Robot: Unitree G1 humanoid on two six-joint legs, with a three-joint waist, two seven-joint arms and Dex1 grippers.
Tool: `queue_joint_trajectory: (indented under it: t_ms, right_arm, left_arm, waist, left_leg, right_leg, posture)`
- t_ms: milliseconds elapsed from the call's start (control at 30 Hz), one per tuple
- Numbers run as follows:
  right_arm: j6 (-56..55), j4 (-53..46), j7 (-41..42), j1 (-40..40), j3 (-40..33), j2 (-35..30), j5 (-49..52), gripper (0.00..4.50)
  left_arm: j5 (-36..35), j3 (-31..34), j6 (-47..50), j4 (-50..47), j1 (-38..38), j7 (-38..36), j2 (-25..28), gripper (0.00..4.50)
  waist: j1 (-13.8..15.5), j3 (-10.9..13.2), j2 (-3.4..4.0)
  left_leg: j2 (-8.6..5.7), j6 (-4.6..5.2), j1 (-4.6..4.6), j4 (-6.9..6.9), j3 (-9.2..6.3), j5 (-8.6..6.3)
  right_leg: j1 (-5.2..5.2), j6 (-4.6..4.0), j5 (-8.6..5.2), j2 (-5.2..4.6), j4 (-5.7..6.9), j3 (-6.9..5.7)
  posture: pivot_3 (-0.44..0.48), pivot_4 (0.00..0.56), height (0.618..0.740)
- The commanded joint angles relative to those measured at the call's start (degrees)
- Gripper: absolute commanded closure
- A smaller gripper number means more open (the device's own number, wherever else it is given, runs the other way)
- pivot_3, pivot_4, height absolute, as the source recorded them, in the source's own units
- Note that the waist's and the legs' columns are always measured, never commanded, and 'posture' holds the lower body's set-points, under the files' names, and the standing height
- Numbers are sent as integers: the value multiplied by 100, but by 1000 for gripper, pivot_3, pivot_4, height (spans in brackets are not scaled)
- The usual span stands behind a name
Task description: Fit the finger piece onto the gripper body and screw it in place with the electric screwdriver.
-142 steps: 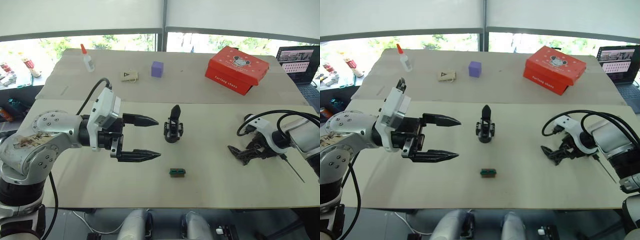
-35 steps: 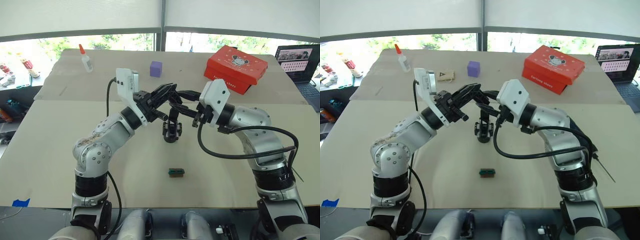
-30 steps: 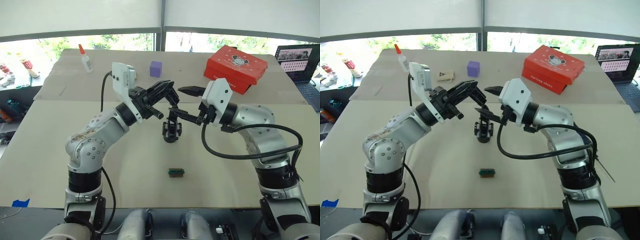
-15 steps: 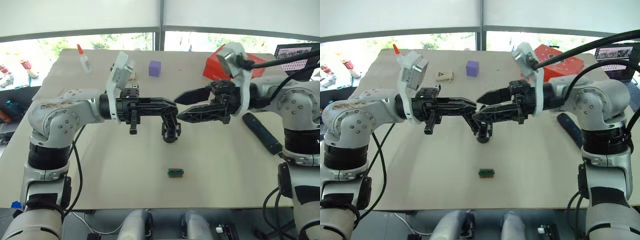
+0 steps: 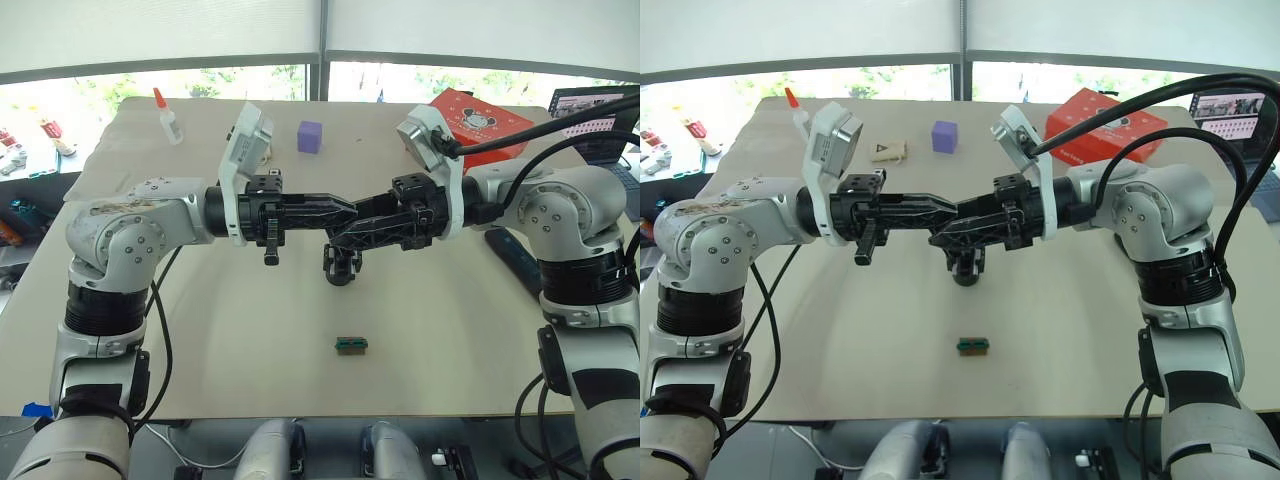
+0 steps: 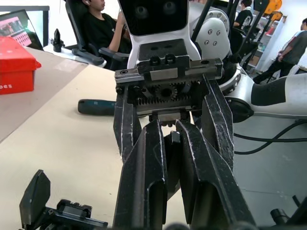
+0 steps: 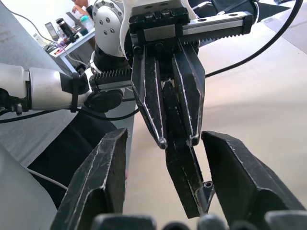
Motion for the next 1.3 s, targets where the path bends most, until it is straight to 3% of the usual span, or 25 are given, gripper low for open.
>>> queue_joint_trajectory:
  t_ms: [33, 400, 533, 1300]
  right_arm:
    - [-243, -173, 105, -120, -122, 3, -44, 1813]
    - [-773, -282, 320, 55, 97, 10, -440, 1813]
    - [-798, -241, 369, -8, 98, 46, -466, 2963]
    - [-935, -122, 488, -86, 100, 127, -764, 2963]
  left_arm:
    - [-49, 152, -29, -114, -80, -5, -11, 4500]
    - [-60, 173, 74, 99, -212, 14, -93, 4500]
    - [9, 129, 32, 119, -205, -22, -112, 4500]
    - [160, 126, 16, 184, -227, -251, -12, 4500]
  waist:
    - [-1, 0, 0]
    - [-6, 0, 0]
    - [-4, 0, 0]
    - [-9, 0, 0]
  left_leg:
    - [0, 0, 0, 0, 0, 0]
    - [0, 0, 0, 0, 1, 0]
    - [-1, 0, 0, 0, 1, 0]
    - [-1, 0, 0, 0, 1, 0]
  right_leg:
    - [0, 0, 0, 0, 0, 0]
    - [-1, 0, 0, 0, 0, 0]
    - [-1, 0, 0, 0, 0, 0]
    - [-1, 0, 0, 0, 0, 0]
  posture:
    - [0, 150, 740]
    - [0, 150, 740]
    - [0, 150, 740]
    - [0, 150, 740]
